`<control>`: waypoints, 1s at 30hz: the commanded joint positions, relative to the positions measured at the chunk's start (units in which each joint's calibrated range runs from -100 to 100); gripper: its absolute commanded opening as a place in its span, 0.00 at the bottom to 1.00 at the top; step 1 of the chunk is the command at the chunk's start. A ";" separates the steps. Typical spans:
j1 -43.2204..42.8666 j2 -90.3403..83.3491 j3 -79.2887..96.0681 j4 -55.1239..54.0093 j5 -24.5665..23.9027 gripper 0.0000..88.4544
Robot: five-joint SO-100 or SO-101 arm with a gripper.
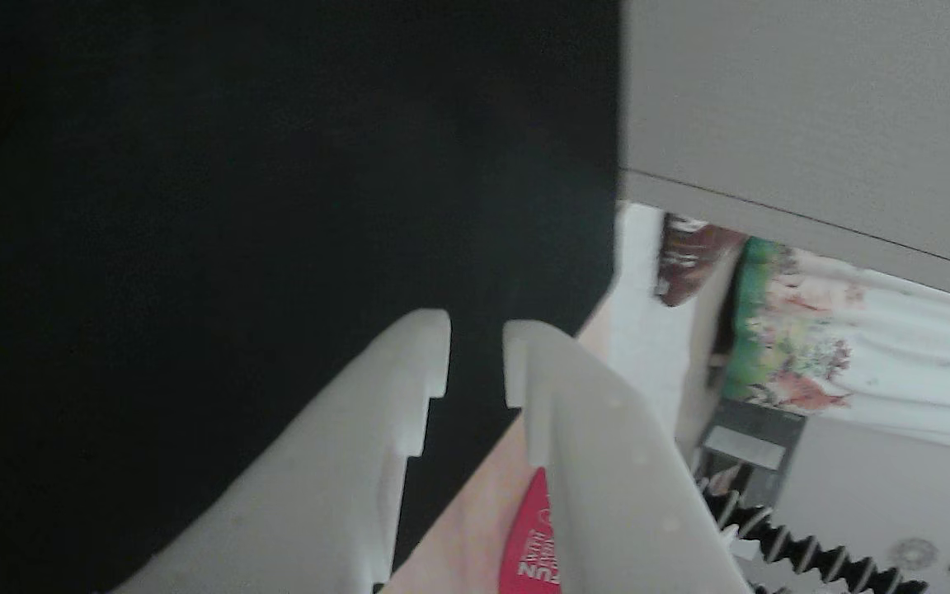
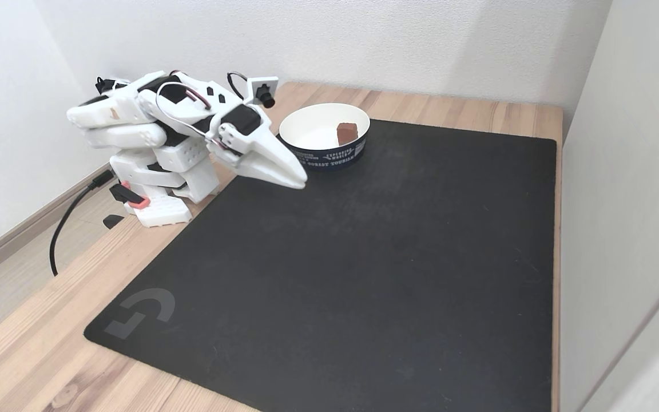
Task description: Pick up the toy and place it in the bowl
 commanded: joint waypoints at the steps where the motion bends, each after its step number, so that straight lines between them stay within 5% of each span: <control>1: 0.43 -1.75 0.78 5.50 -0.10 0.02; 30: 0.01 -1.75 0.78 11.17 0.27 0.03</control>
